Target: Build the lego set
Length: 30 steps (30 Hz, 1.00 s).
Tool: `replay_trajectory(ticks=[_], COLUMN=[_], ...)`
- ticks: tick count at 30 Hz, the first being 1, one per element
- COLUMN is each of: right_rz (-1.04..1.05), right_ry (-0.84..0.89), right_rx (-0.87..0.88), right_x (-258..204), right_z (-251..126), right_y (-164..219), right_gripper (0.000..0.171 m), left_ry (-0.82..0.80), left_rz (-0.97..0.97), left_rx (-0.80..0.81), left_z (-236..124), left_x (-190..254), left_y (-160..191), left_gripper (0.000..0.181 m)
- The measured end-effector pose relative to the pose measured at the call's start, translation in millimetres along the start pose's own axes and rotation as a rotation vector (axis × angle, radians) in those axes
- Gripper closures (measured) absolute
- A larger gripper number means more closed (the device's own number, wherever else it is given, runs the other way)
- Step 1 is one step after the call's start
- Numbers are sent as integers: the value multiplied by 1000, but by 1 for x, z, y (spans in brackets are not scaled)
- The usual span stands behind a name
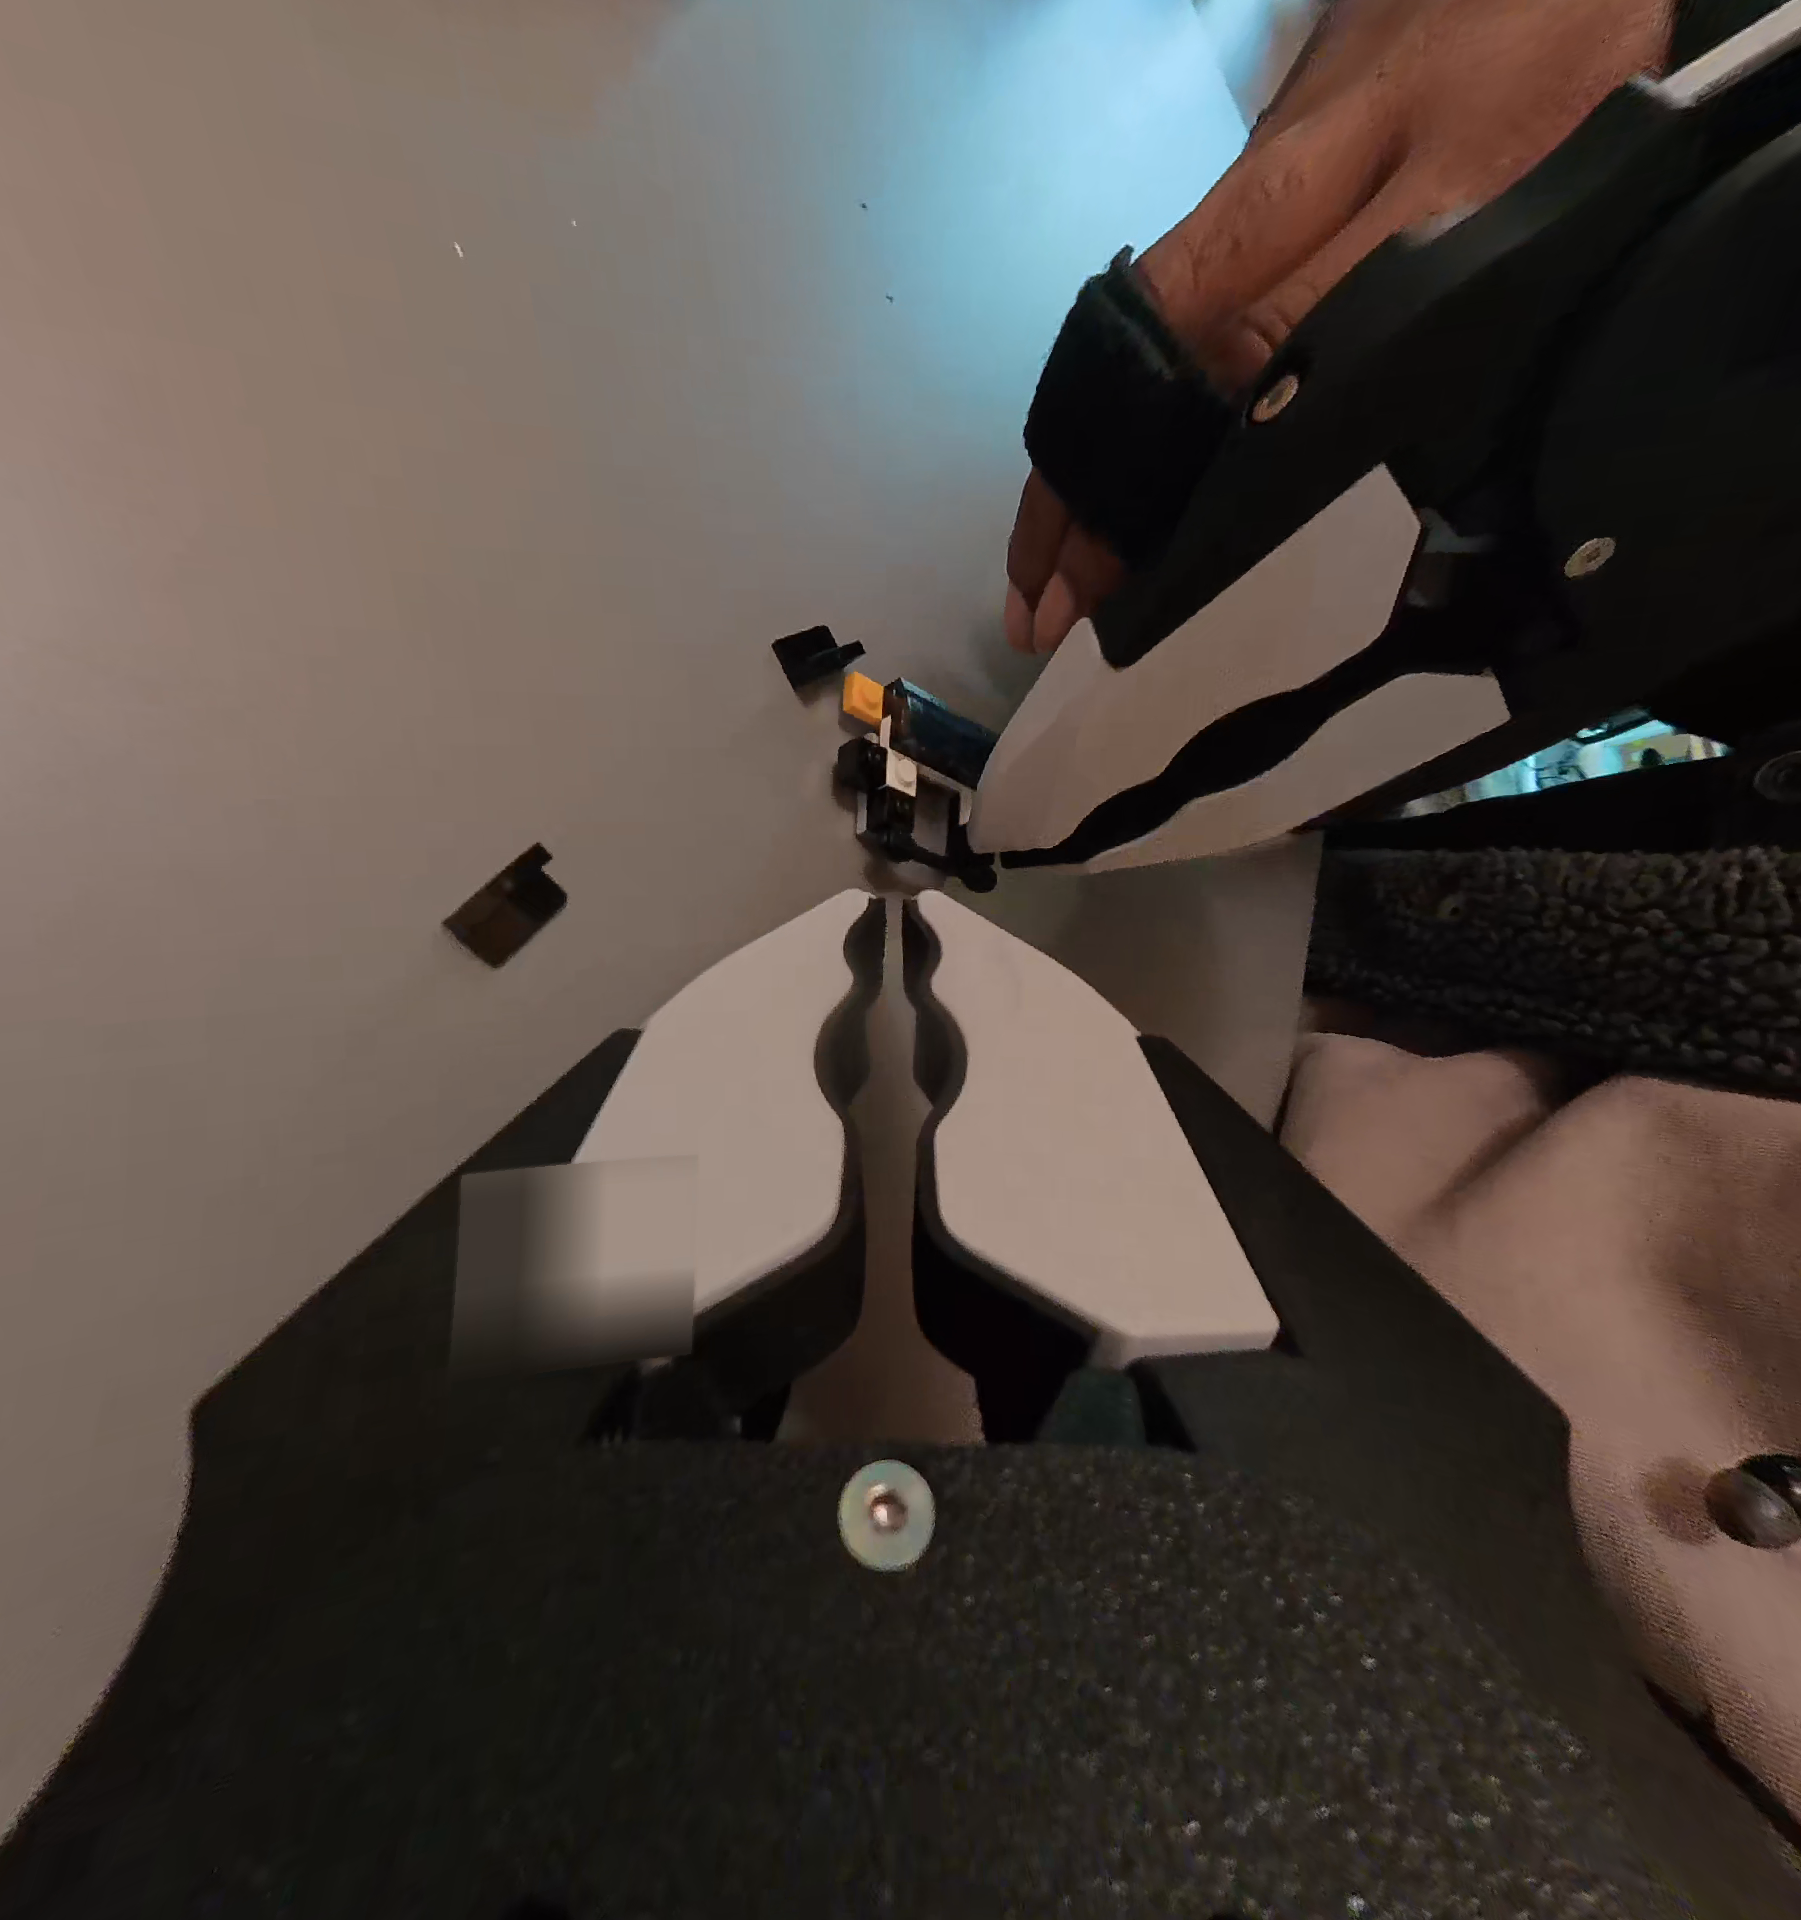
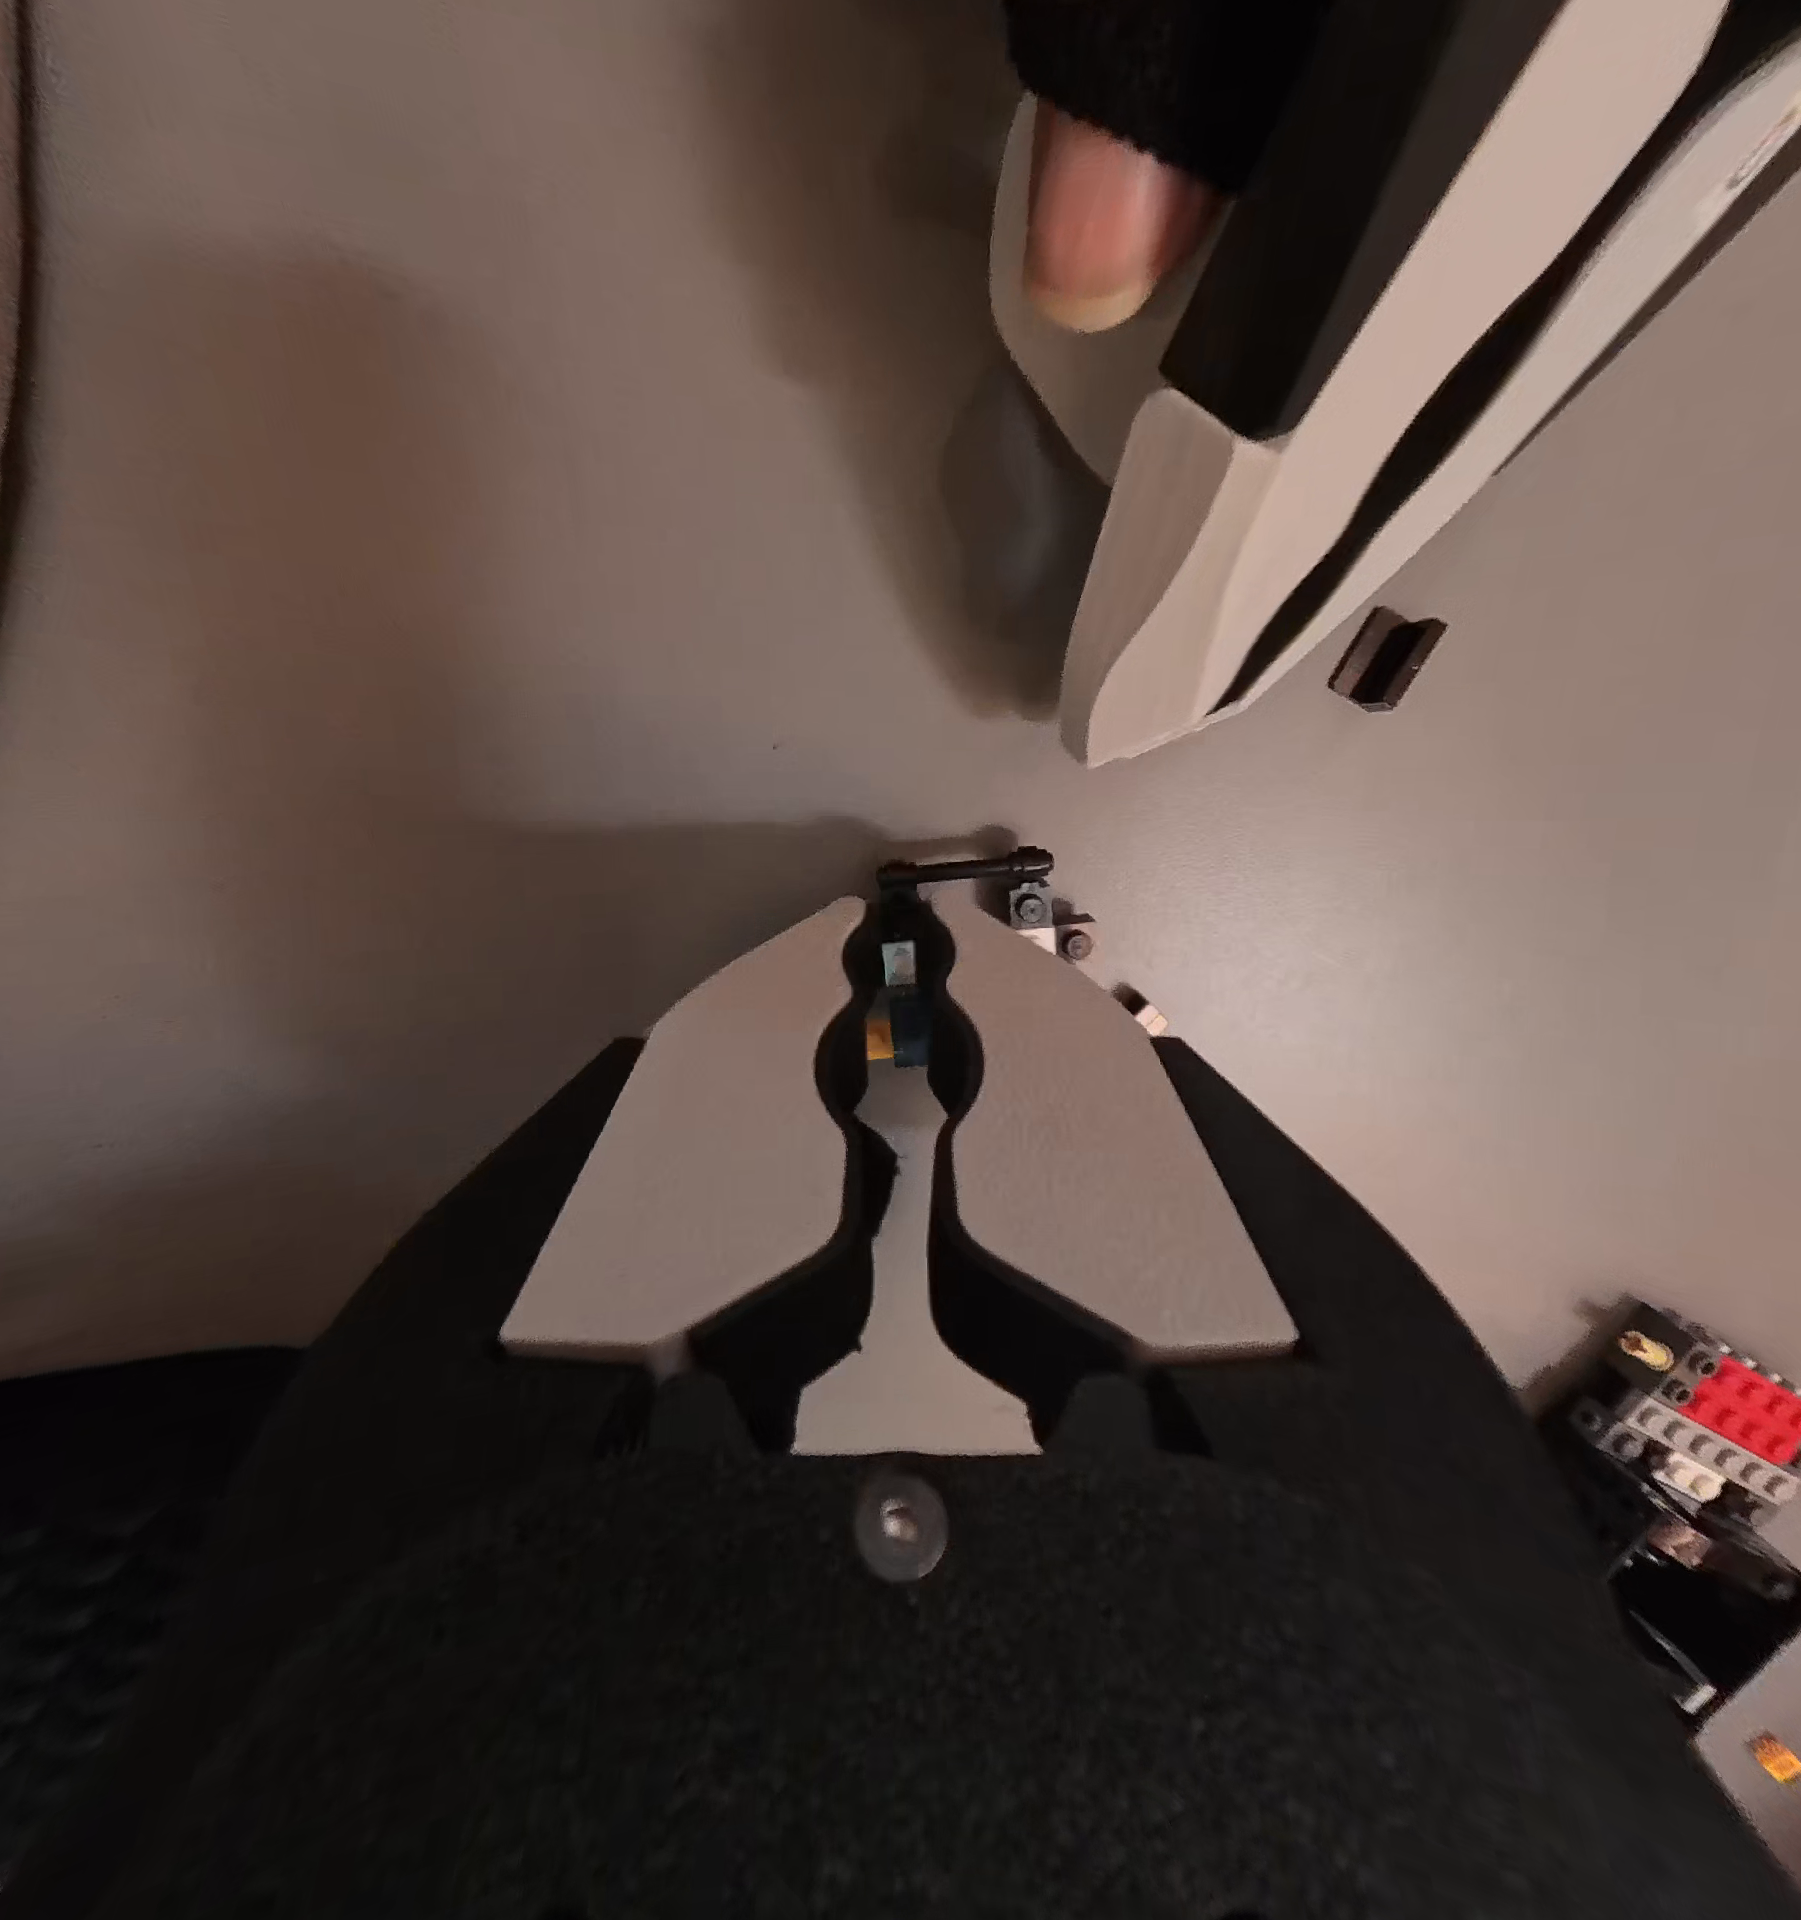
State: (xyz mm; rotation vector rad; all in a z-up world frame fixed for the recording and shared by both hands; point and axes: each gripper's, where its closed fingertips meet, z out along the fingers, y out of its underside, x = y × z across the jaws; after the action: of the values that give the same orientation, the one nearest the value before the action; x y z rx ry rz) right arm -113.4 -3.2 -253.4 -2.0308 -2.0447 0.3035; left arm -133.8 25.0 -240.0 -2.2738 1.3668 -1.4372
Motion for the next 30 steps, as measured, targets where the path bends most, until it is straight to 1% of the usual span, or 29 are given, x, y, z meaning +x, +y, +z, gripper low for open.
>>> replay_trajectory(ticks=[13,17,23,27,30], right_rz=[10,50,51,65,91], right_ry=[-19,-27,8,46,72], right_rx=[-92,-72,-79,-12,106], right_x=[0,0,0,0,2], right_z=[2,2,3,1,-16], right_y=[2,2,1,-1,-14], right_gripper=[166,166,166,167,157], left_ry=[-41,-54,-61,-82,-85], left_rz=[79,102,115,146,159], left_rx=[35,40,44,43,48], left_z=[-6,-7,-7,-6,-6], left_x=[-2,-2,-4,-4,-3], left_y=[-1,0,0,1,1], left_gripper=[179,180,180,180,180])
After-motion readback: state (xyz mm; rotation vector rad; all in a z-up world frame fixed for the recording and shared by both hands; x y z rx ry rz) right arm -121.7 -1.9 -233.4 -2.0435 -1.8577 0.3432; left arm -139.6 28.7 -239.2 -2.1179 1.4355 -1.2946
